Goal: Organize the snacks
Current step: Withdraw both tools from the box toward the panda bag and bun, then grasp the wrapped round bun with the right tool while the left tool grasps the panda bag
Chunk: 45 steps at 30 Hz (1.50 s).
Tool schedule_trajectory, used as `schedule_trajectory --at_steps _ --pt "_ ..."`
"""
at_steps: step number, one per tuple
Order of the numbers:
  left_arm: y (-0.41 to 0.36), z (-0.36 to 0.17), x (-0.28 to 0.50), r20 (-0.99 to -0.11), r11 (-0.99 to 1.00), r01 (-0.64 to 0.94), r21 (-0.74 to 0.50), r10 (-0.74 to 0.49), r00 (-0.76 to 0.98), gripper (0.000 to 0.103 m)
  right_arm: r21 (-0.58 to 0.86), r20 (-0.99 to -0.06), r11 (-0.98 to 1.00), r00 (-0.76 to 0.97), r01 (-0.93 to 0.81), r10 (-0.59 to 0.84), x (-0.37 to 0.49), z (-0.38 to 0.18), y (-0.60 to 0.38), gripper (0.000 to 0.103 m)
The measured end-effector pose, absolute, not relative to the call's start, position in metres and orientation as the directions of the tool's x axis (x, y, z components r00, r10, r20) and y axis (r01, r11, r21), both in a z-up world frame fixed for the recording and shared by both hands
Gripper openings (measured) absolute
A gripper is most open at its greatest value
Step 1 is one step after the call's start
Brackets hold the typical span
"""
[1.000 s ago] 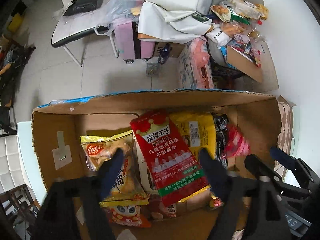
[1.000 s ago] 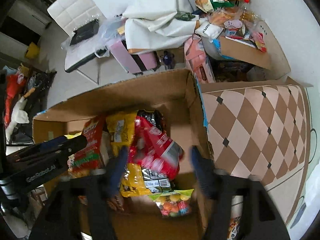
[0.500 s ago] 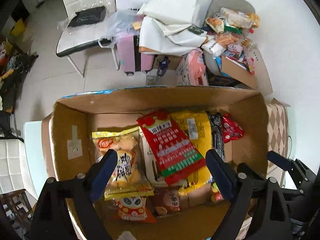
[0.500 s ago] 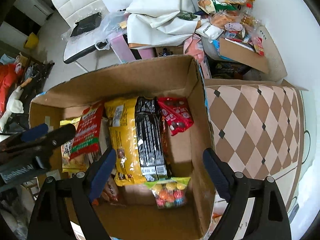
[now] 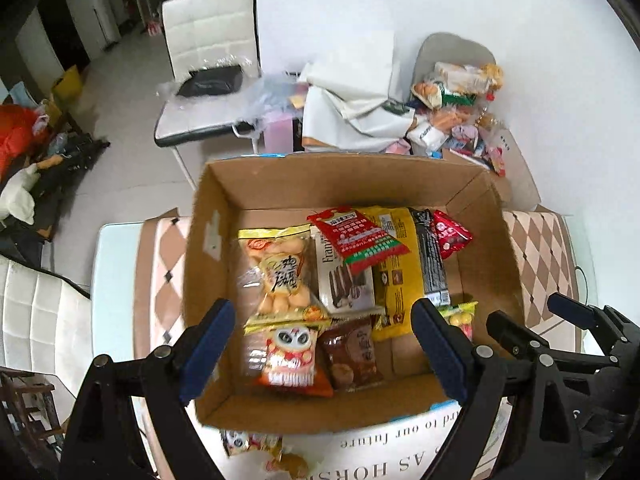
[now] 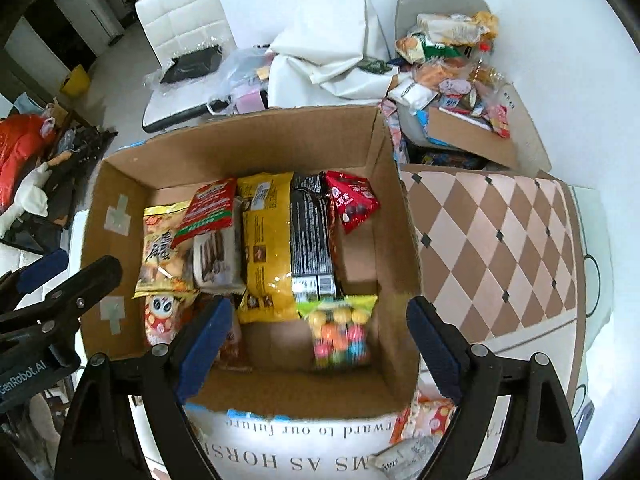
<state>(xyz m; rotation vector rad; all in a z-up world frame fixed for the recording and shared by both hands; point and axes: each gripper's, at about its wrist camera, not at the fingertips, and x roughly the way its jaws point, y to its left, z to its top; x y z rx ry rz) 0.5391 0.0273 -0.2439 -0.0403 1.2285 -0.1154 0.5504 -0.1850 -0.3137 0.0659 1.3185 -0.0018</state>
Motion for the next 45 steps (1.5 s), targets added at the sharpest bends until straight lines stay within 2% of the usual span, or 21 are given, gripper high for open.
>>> schedule_trajectory --at_steps 9,14,22,29,35,36,41,45 --pt "0.044 -0.205 0.481 -0.910 0.993 0.033 -0.111 -0.115 0.398 0.090 0.087 -0.944 0.996 0.320 0.018 0.077 0.492 -0.268 -0.168 0.091" --pt "0.069 -0.206 0.446 -0.912 0.996 -0.022 -0.087 -0.071 0.403 0.090 0.146 -0.948 0.989 0.287 -0.005 0.141 0.460 -0.269 -0.154 0.091" --pt "0.131 -0.279 0.381 -0.967 0.988 -0.153 0.030 0.068 0.244 0.090 0.281 -0.955 0.951 0.063 -0.126 0.290 0.410 -0.348 -0.084 0.092" --pt "0.171 -0.334 0.354 -0.989 0.968 -0.242 0.067 0.098 0.115 0.090 0.276 -0.961 0.945 -0.067 -0.174 0.268 0.402 -0.427 -0.023 0.092" --pt "0.185 -0.357 0.350 -0.991 0.961 -0.265 0.082 0.106 0.077 0.090 0.248 -0.967 0.952 -0.106 -0.179 0.232 0.398 -0.462 0.003 0.090" --pt "0.187 -0.359 0.349 -0.992 0.960 -0.267 0.081 0.104 0.073 0.090 0.243 -0.968 0.953 -0.112 -0.179 0.225 0.399 -0.466 0.005 0.088" --pt "0.191 -0.362 0.357 -0.994 0.963 -0.264 0.062 0.083 0.067 0.090 0.171 -0.983 0.960 -0.102 -0.220 0.152 0.393 -0.476 0.017 0.056" --pt "0.186 -0.357 0.372 -0.996 0.971 -0.240 0.006 0.026 0.080 0.090 0.133 -0.989 0.968 -0.094 -0.213 0.115 0.391 -0.474 0.008 0.054"
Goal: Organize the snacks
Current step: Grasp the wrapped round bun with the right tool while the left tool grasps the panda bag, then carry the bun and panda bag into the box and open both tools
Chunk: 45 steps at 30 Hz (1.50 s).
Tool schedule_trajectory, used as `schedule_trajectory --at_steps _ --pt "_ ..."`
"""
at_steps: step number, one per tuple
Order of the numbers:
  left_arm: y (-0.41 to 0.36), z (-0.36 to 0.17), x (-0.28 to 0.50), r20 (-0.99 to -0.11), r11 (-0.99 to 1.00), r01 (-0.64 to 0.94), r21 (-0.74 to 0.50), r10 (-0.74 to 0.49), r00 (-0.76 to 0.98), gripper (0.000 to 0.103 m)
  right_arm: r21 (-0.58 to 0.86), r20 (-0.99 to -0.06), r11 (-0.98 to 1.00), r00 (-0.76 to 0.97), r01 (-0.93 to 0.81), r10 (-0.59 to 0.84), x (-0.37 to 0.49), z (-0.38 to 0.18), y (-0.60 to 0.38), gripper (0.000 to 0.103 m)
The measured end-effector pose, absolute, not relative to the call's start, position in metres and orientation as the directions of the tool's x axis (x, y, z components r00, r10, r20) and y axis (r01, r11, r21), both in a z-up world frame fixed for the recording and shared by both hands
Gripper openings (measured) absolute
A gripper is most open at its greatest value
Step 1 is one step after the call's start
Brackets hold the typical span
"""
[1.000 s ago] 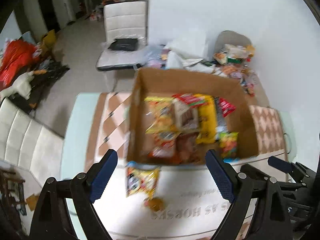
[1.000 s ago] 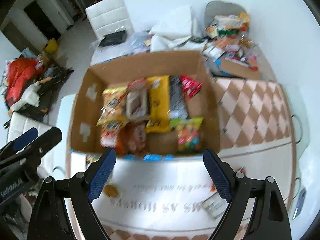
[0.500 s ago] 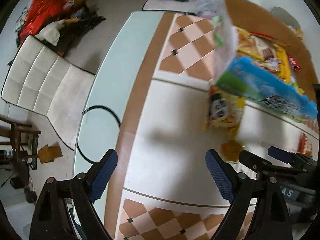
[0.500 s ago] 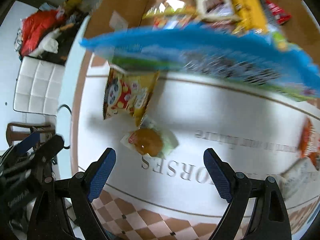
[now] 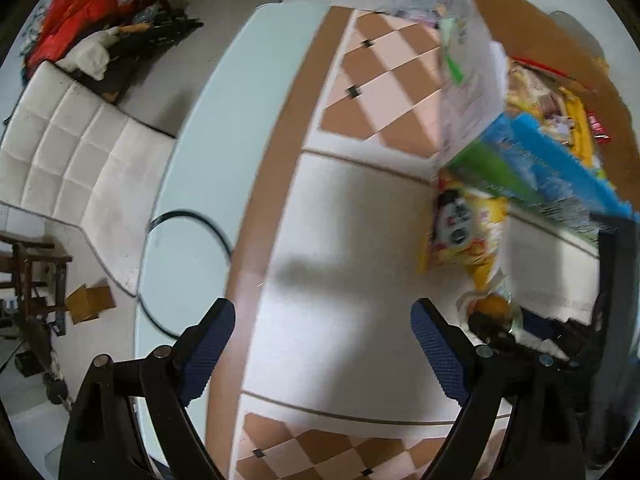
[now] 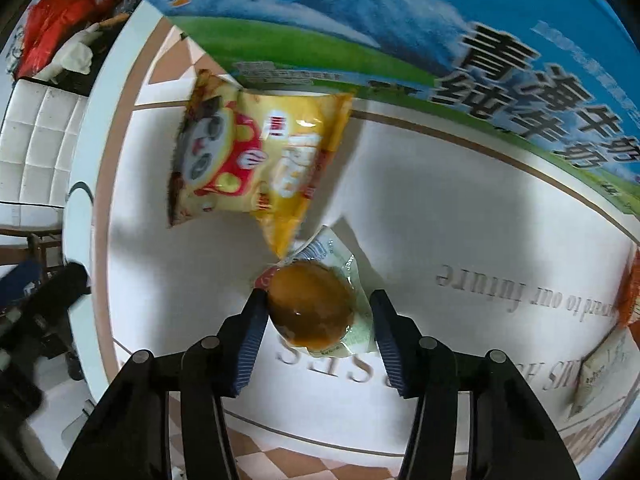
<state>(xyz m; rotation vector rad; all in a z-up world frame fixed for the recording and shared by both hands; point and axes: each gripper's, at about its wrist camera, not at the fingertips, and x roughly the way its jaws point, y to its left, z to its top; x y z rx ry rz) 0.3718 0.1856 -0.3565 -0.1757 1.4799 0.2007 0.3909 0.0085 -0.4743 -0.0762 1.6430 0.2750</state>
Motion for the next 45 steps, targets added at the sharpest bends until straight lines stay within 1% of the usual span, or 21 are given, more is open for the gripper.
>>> schedule_trajectory --at_steps 3,6,10,15,18,21,22,23,25,28,30,33,40,45 --pt "0.174 -0.355 0.387 -0.996 0.972 -0.222 -0.072 -0.057 0.074 0.090 0.125 -0.989 0.978 -0.103 -0.165 0.109 0.392 -0.475 -0.017 0.053" --pt "0.158 -0.365 0.406 -0.988 0.965 -0.210 -0.157 -0.154 0.030 0.090 0.112 -0.989 0.988 -0.104 -0.107 0.101 0.393 -0.475 -0.045 0.053" --pt "0.137 -0.384 0.428 -0.981 0.964 -0.188 -0.188 -0.195 -0.021 0.090 0.096 -0.991 0.994 -0.100 -0.042 0.091 0.392 -0.476 -0.077 0.053" --pt "0.107 -0.408 0.449 -0.982 0.979 -0.121 -0.164 -0.174 -0.078 0.090 0.092 -0.991 0.996 -0.094 0.015 0.093 0.391 -0.476 -0.101 0.053" --pt "0.096 -0.422 0.455 -0.988 0.991 -0.077 -0.109 -0.117 -0.099 0.090 0.095 -0.991 0.995 -0.095 0.033 0.098 0.393 -0.474 -0.110 0.053" --pt "0.089 -0.430 0.459 -0.991 0.995 -0.044 -0.093 -0.097 -0.096 0.090 0.099 -0.990 0.994 -0.097 0.047 0.103 0.397 -0.473 -0.122 0.053" --pt "0.087 -0.431 0.460 -0.993 0.996 -0.033 -0.080 -0.082 -0.084 0.088 0.101 -0.990 0.994 -0.098 0.051 0.105 0.399 -0.473 -0.127 0.053" --pt "0.086 -0.431 0.460 -0.994 0.997 -0.025 -0.077 -0.079 -0.077 0.076 0.100 -0.990 0.994 -0.099 0.054 0.105 0.399 -0.472 -0.128 0.053" --pt "0.084 -0.432 0.458 -0.996 0.998 -0.016 -0.061 -0.062 -0.066 0.065 0.103 -0.989 0.993 -0.103 0.057 0.108 0.408 -0.468 -0.143 0.052" --pt "0.082 -0.429 0.454 -0.997 0.998 -0.017 -0.059 -0.060 -0.051 0.060 0.101 -0.989 0.993 -0.107 0.057 0.107 0.415 -0.468 -0.160 0.052" --pt "0.079 -0.427 0.446 -0.997 0.998 -0.015 -0.056 -0.057 -0.047 0.059 0.101 -0.988 0.993 -0.112 0.058 0.107 0.417 -0.465 -0.166 0.052" --pt "0.073 -0.427 0.423 -0.996 0.998 -0.017 -0.068 -0.069 -0.058 0.059 0.096 -0.988 0.994 -0.116 0.051 0.101 0.400 -0.474 -0.172 0.051" --pt "0.060 -0.426 0.349 -0.988 0.994 -0.017 -0.104 -0.105 -0.109 0.059 0.097 -0.983 0.995 -0.157 0.017 0.099 0.352 -0.474 -0.193 0.051" --pt "0.055 -0.433 0.318 -0.984 0.994 -0.026 -0.109 -0.112 -0.140 0.059 0.110 -0.976 0.994 -0.188 0.009 0.110 0.321 -0.474 -0.206 0.051"
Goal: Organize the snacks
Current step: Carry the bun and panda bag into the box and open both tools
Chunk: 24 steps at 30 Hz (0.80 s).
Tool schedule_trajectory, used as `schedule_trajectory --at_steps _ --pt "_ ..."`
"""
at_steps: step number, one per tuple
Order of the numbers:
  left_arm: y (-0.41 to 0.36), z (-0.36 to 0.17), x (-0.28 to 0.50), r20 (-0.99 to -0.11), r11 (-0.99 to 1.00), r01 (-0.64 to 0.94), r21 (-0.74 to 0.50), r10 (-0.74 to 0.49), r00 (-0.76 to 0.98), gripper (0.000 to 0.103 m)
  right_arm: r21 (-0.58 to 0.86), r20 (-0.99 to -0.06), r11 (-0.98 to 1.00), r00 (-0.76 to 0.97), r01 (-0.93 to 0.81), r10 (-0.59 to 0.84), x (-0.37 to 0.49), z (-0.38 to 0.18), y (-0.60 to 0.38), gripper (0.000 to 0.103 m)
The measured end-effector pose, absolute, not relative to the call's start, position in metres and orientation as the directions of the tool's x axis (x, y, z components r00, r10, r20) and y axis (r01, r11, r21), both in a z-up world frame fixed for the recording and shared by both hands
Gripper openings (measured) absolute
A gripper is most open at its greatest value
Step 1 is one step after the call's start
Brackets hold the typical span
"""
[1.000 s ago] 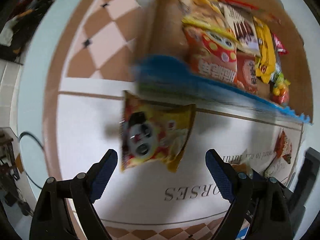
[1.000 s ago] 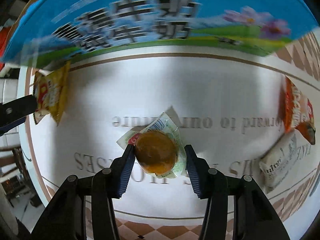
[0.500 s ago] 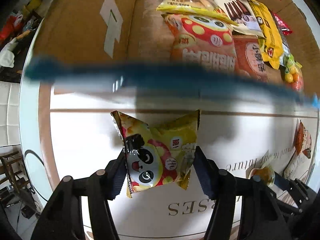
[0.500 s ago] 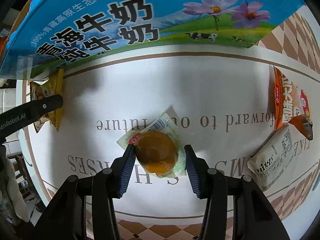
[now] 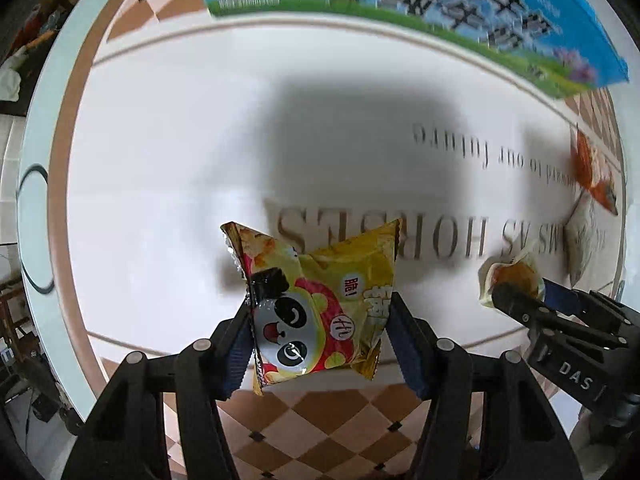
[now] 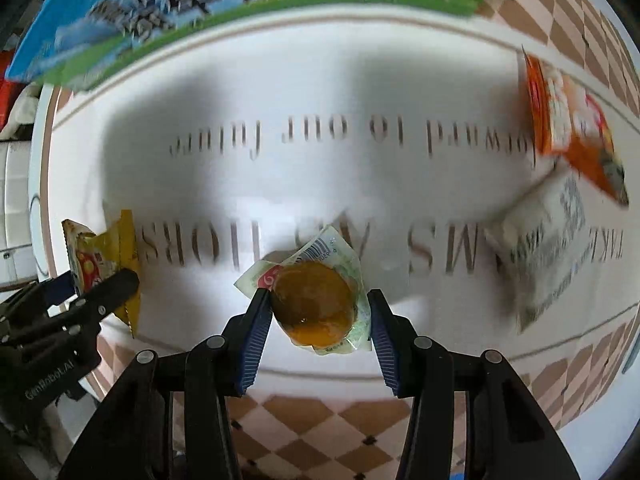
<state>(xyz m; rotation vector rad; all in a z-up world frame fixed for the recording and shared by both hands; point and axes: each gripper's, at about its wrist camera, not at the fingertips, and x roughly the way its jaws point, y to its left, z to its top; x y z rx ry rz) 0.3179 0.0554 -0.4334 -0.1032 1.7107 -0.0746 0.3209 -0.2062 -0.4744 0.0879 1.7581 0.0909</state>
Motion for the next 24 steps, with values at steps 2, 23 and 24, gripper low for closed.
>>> schedule_trajectory --at_steps 2,23,24 --pt "0.052 -0.436 0.319 -0.986 0.995 -0.012 -0.101 -0.101 -0.136 0.062 0.112 -0.976 0.994 -0.188 0.009 0.112 0.314 -0.474 -0.211 0.051" --pt "0.033 -0.429 0.314 -0.994 0.996 0.048 -0.072 -0.067 -0.086 0.053 0.063 -0.988 0.998 -0.146 -0.019 0.060 0.306 -0.483 -0.184 0.045" --pt "0.032 -0.426 0.313 -0.994 0.996 0.048 -0.077 -0.073 -0.081 0.053 0.069 -0.987 0.997 -0.145 -0.019 0.065 0.301 -0.482 -0.180 0.045"
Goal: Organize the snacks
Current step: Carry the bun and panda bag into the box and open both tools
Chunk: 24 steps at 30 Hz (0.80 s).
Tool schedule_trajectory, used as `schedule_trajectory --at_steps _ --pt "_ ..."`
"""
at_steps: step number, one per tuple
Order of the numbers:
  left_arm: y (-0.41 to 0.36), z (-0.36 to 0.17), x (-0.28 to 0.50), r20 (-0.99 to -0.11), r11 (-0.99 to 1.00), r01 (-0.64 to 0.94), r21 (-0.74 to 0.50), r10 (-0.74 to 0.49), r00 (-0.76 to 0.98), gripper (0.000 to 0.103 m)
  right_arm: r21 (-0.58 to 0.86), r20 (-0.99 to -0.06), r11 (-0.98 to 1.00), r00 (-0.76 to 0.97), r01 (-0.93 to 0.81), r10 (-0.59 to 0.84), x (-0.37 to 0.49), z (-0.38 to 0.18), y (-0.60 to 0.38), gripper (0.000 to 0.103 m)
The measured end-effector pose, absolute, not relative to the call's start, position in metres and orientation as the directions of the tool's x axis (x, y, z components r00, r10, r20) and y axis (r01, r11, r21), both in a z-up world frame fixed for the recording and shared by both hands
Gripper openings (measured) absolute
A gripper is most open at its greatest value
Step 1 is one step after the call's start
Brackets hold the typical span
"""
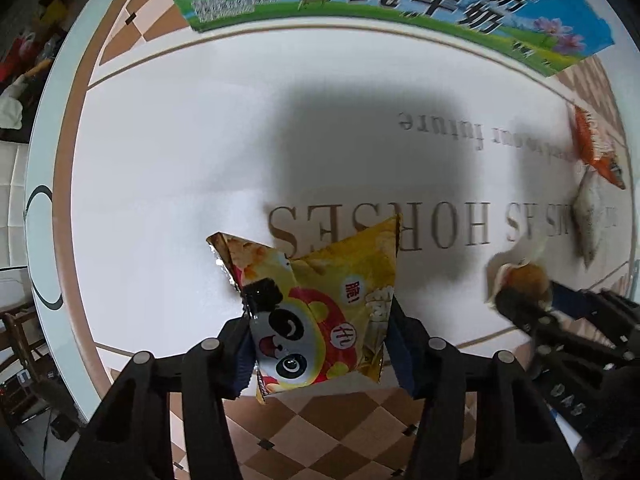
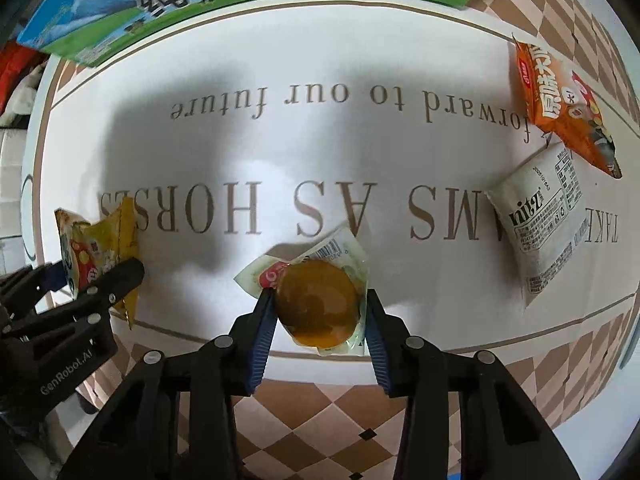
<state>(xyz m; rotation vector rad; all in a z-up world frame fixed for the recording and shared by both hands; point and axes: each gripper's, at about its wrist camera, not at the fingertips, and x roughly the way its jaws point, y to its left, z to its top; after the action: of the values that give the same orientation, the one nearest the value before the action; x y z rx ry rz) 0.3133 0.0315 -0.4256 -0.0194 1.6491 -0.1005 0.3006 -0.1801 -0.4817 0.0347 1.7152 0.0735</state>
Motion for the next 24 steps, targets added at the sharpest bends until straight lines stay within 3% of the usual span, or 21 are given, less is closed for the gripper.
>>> schedule_trajectory --at_steps 6,16,21,24 --pt "0.024 -0.372 0.314 -0.987 0.986 0.043 -0.160 -0.159 -0.009 0.053 0.131 -0.986 0.991 -0.104 -0.011 0.129 0.289 -0.449 -0.168 0.045" --pt "0.035 -0.243 0.398 -0.938 0.951 0.069 -0.302 -0.310 0.155 0.053 0.279 -0.953 0.960 0.114 -0.027 0.280 0.348 -0.310 -0.180 0.045" --pt "0.035 -0.240 0.470 -0.938 0.944 0.066 -0.322 -0.328 0.115 0.053 0.274 -0.941 0.961 0.197 -0.035 0.275 0.418 -0.277 -0.183 0.045" --pt "0.026 -0.260 0.502 -0.931 0.931 0.049 -0.361 -0.363 0.031 0.053 0.276 -0.943 0.961 0.184 -0.023 0.276 0.460 -0.289 -0.179 0.045"
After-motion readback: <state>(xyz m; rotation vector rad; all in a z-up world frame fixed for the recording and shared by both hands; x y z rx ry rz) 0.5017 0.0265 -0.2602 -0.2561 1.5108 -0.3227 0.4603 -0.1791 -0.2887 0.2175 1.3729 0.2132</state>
